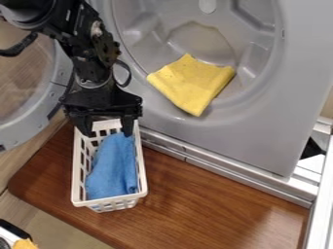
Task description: Take the yellow cloth out of the washing machine and put on the right side of the table
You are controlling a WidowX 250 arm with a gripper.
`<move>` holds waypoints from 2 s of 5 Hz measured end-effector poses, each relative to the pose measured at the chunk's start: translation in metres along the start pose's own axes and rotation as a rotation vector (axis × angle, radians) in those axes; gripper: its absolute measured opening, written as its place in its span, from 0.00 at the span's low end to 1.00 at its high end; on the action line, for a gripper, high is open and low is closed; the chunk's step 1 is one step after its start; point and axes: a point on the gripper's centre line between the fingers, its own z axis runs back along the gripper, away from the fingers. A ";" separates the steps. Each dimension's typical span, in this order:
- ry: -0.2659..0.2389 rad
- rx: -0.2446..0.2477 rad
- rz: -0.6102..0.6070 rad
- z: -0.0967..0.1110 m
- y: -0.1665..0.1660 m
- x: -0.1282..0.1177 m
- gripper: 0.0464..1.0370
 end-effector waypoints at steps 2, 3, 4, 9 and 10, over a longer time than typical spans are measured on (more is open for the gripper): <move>0.012 -0.039 -0.082 -0.002 -0.027 -0.007 0.96; -0.038 -0.058 -0.103 0.005 -0.038 0.000 0.96; -0.115 -0.100 -0.123 0.012 -0.056 0.023 0.96; -0.152 -0.265 -0.161 -0.028 -0.104 0.082 0.63; -0.148 -0.235 -0.146 -0.031 -0.098 0.081 0.32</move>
